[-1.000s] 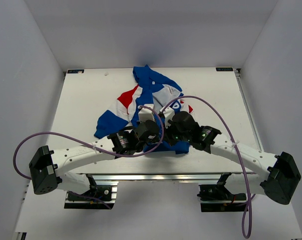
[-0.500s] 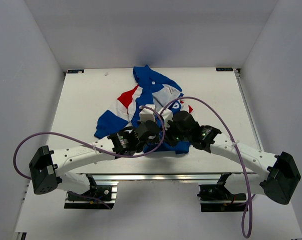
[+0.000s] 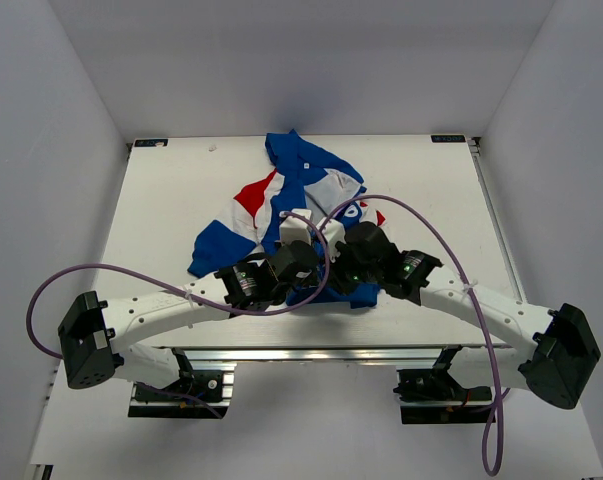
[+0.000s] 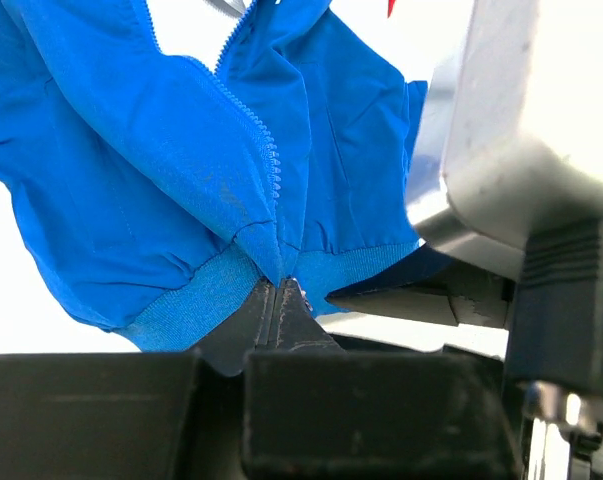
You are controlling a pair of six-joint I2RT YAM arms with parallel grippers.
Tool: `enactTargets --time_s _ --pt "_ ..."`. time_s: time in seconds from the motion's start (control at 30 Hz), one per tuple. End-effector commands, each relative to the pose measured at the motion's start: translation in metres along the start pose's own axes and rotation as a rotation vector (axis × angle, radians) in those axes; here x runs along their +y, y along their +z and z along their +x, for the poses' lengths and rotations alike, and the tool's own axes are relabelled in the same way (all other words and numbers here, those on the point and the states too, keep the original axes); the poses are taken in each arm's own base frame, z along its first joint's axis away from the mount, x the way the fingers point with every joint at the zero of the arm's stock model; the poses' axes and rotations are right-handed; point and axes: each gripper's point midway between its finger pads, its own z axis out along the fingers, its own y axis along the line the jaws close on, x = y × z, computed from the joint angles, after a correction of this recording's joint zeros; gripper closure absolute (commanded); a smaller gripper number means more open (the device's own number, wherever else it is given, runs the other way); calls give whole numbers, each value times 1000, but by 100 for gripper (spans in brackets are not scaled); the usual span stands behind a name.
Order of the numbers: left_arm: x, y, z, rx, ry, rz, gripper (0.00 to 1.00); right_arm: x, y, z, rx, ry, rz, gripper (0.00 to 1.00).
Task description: Zip up the jacket
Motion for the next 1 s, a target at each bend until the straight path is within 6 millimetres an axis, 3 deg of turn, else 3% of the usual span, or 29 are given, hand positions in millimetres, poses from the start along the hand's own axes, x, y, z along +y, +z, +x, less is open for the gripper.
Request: enactTargets --time_s 0.0,0.2,0.37,0.6,0.97 --pt "-9 -6 -10 -23 -13 40 100 6 2 -17 -57 -20 -45 69" --pt "-11 -6 -10 -21 -10 54 100 -8 9 -21 -72 -12 32 66" --pt "-10 -6 -10 -20 -10 48 100 -6 2 -23 -82 -17 29 65" --pt "-12 -7 -13 -30 -15 57 100 -13 -10 -7 -75 -18 74 63" --pt "-14 -12 -17 -46 -30 84 100 -24 10 6 -47 -6 124 58"
